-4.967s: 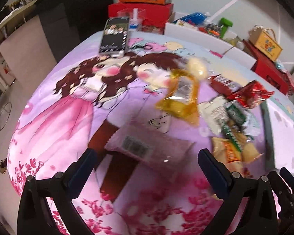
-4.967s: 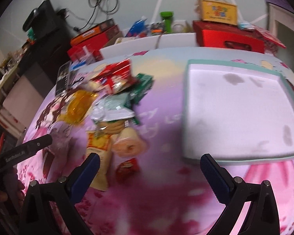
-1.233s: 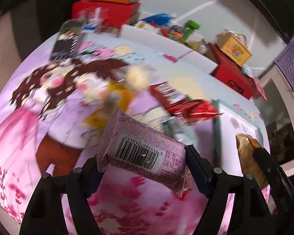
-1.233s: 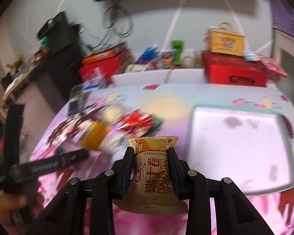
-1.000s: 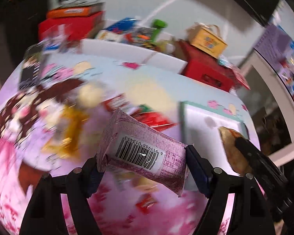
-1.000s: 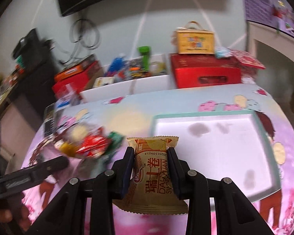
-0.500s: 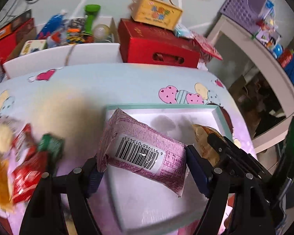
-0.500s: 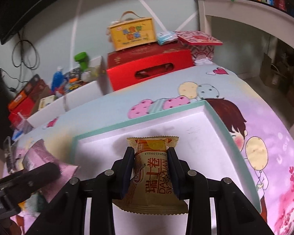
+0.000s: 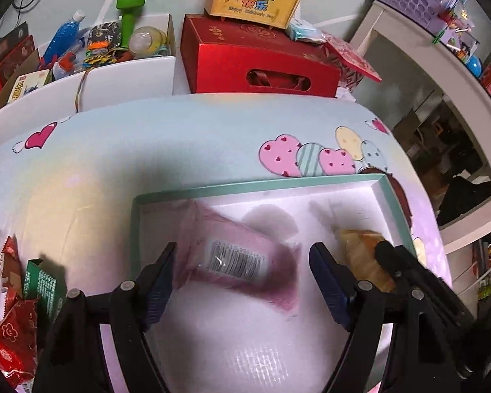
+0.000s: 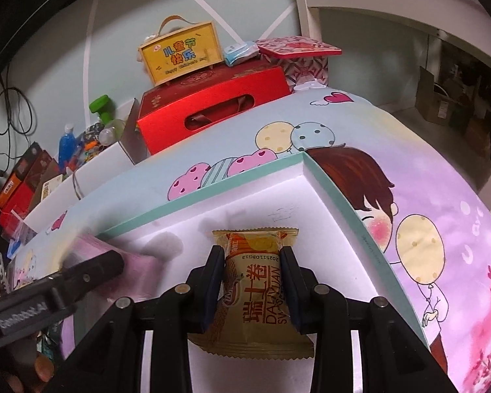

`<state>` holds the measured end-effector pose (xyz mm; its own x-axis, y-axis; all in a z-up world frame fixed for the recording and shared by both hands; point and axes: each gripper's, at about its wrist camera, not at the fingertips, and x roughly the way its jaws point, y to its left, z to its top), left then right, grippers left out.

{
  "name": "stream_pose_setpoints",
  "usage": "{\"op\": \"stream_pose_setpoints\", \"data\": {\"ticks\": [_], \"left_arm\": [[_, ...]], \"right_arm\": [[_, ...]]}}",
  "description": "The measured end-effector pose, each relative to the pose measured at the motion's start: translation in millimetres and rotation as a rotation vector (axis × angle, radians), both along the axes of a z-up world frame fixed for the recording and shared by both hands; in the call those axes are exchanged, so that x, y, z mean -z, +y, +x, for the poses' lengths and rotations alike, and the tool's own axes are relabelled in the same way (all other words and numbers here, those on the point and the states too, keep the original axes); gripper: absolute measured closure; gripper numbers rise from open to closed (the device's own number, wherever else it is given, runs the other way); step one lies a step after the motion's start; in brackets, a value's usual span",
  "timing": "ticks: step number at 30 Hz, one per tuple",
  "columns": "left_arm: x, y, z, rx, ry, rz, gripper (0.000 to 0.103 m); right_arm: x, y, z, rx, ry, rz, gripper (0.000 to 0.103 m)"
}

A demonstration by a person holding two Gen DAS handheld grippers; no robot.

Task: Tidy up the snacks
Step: 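Carry both snacks into the white tray and open both tools, then move both open tools from the tray back to the snack pile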

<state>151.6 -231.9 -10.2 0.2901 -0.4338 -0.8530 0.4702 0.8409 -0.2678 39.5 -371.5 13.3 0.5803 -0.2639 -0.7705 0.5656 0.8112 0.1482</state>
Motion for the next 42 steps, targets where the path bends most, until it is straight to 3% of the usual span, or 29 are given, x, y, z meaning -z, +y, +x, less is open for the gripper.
{"op": "stream_pose_setpoints", "data": {"ticks": [9,11,13,15,17,21,25,29,32,36,42], "left_arm": [[-8.4,7.4,-2.9,-0.037,-0.024,0.01,0.018],[-9.9,9.4,-3.7,-0.044,-0.029,0.014,0.017],[-11.0,10.2,-4.8,-0.048,-0.034,0.015,0.014],[-12.2,11.7,-5.8,-0.057,-0.04,0.016,0.005],[-13.3,14.6,-6.2,-0.069,-0.042,0.01,0.005],[-15.8,19.9,-6.9,-0.095,-0.059,0.015,0.005],[-21.8,25.1,-9.4,-0.116,-0.122,0.03,0.005],[-21.9,29.5,-9.1,-0.124,-0.125,0.058,0.004],[-20.6,31.3,-12.1,-0.104,-0.116,0.063,0.004],[-19.3,39.7,-12.8,-0.121,-0.055,0.013,0.005],[-41.8,48.1,-27.6,-0.127,-0.137,0.034,0.005]], "right_arm": [[-7.3,-3.7,-5.1,0.017,0.042,0.0,0.063],[-6.5,-3.2,-5.1,0.015,0.061,-0.004,0.051],[-6.7,-2.2,-5.0,0.014,0.071,-0.017,0.048],[-7.7,-1.6,-5.2,0.013,0.076,-0.025,0.047],[-7.9,-1.8,-5.7,0.012,0.084,-0.024,0.039],[-7.5,-1.9,-5.7,0.006,0.104,-0.034,0.034],[-7.0,-0.8,-5.6,-0.004,0.127,-0.041,0.019],[-9.6,3.6,-6.5,-0.024,0.146,-0.08,0.0],[-14.4,7.9,-8.7,-0.046,0.127,-0.091,0.0],[-17.1,13.4,-10.6,-0.073,0.101,-0.075,0.0],[-24.3,24.4,-14.4,-0.108,0.067,-0.086,0.0]]}}
